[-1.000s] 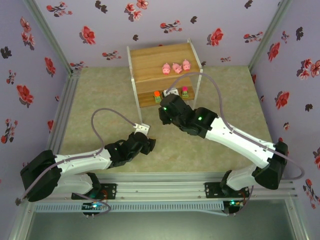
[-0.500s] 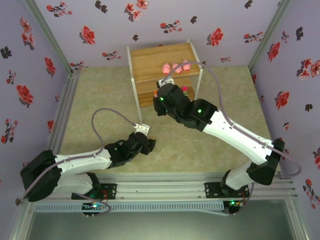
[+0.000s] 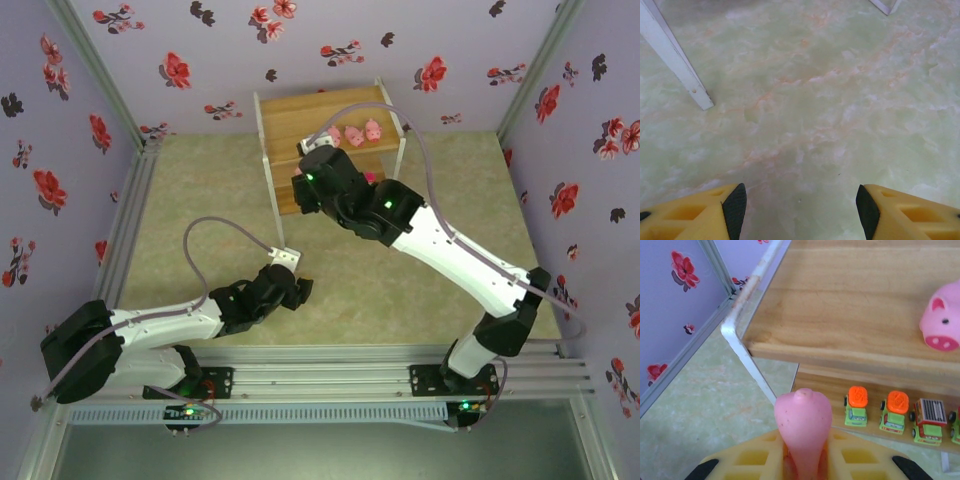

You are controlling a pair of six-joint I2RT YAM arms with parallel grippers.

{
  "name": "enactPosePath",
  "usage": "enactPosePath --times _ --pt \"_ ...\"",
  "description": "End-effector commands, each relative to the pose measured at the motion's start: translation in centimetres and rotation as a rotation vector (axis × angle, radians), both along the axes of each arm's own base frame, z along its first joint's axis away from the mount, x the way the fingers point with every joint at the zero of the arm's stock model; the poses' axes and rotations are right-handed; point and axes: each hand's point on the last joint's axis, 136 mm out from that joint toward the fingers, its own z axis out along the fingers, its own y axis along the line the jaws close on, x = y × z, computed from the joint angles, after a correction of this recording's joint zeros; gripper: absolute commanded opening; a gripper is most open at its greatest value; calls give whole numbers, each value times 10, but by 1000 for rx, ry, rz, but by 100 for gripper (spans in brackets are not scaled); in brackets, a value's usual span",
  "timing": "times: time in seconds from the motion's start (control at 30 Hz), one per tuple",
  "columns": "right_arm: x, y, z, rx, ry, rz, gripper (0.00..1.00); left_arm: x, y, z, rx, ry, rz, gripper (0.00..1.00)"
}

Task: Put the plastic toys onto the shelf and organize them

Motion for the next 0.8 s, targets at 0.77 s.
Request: enactPosePath --times 0.77 --pt "63 3 22 -80 -35 -89 26 0 1 2 -10 -23 -15 64"
